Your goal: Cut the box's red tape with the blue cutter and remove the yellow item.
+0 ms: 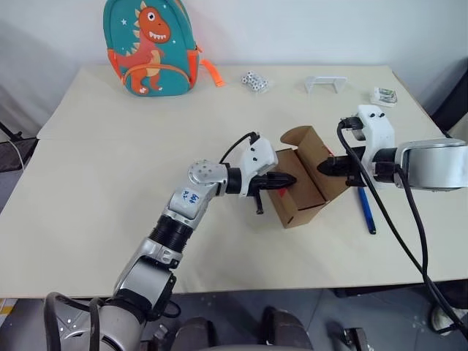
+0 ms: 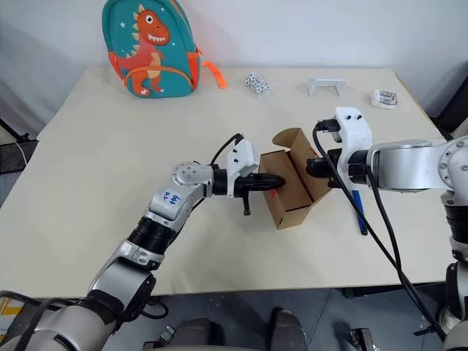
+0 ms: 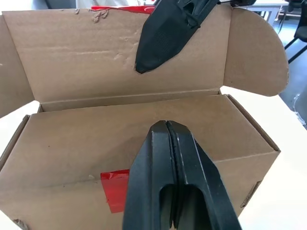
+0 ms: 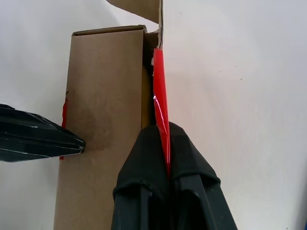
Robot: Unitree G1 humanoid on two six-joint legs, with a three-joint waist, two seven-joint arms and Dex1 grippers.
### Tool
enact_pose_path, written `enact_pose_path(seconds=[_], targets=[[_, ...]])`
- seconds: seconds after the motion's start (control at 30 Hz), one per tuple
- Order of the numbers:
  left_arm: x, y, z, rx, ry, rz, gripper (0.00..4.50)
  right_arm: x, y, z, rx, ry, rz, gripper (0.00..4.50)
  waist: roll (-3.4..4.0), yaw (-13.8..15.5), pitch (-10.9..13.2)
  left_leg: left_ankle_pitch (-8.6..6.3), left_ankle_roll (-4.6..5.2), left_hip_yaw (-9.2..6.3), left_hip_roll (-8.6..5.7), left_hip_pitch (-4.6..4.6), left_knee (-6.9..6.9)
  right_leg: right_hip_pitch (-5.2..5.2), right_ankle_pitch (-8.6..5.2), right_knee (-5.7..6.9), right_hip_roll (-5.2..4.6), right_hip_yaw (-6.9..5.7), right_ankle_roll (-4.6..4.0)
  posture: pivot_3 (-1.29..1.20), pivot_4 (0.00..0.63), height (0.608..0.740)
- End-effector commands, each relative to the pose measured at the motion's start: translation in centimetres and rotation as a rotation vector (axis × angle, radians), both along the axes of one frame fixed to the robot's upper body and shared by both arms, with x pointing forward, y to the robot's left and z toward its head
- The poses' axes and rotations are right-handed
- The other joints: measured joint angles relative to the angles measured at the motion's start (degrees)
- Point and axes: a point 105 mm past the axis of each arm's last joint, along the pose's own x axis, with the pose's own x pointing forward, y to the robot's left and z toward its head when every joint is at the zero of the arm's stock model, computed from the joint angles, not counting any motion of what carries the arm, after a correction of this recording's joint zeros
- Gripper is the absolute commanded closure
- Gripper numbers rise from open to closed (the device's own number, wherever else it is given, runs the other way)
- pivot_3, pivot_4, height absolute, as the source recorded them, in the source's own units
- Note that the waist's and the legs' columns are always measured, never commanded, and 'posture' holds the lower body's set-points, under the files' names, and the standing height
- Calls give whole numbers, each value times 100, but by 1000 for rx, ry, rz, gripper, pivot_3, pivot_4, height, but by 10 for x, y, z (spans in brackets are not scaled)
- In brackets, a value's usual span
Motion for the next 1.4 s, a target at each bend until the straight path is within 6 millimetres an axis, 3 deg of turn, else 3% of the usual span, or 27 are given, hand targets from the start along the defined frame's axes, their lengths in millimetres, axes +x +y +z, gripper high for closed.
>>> enact_pose_path(seconds=[0.03, 0.27, 0.4, 0.5, 0.63, 0.9, 1.03, 1.1, 1.27, 1.4], targets=[[4, 14, -20, 70, 65, 60, 4500, 0, -12, -8, -30, 41, -16, 4478, 0, 0, 0, 0, 0, 0, 0, 0, 0, 0, 0, 0, 0, 0, 0, 0, 150, 740], [6, 32, -35, 117, 127, 117, 4500, 1, -25, -2, -41, 43, -10, 4478, 1, 12, -1, 0, 0, -1, 0, -1, -3, -1, 0, 0, 0, 0, 0, 0, 150, 740], [5, 33, -37, 118, 133, 122, 4500, 1, -23, -2, -26, 49, 35, 4478, 7, 6, 2, 0, 0, 3, -2, -6, -3, -8, 0, 0, -1, 3, 0, 0, 150, 740], [5, 34, -35, 98, 118, 130, 4500, 1, -18, 0, -9, 38, 70, 4478, 7, 21, 4, 1, -2, 12, -3, -66, 3, -77, 0, 20, -1, 6, 1, 0, 150, 740], [-1, 35, -12, 50, 76, 60, 4500, 3, -12, 1, -14, 20, 90, 4478, 7, 29, 4, 6, -10, 11, -5, -95, 7, -106, 1, 26, 0, -7, 3, 0, 150, 740], [-23, 63, 33, 99, 54, -117, 4500, 5, -16, -1, -49, 8, 66, 4478, 11, -1, 6, 10, -15, 13, -4, -95, 6, -108, 1, 29, 0, -6, 3, 0, 150, 740], [-26, 51, 58, 5, 43, -127, 4500, 6, -16, 3, -68, -15, 53, 4478, 10, 59, 6, 10, -16, 11, -6, -97, 6, -106, 2, 25, 0, -7, 5, 0, 150, 740], [-24, 44, 61, -14, 34, -117, 4500, 7, -15, 5, -73, -24, 50, 4478, 10, 85, 6, 10, -16, 10, -7, -98, 8, -106, 3, 24, 0, -7, 6, 0, 150, 740], [-28, 26, 61, -33, 47, -138, 4500, 9, -11, 11, -90, -46, 53, 4478, 11, 61, 6, 14, -23, 10, -7, -94, 3, -108, 3, 30, 2, -7, 6, 0, 150, 740], [-24, 13, 38, 53, 38, -116, 4500, 10, -6, 14, -94, -66, 63, 4478, 11, 80, 6, 14, -22, 11, -8, -95, 5, -107, 3, 29, 2, -7, 6, 0, 150, 740]])
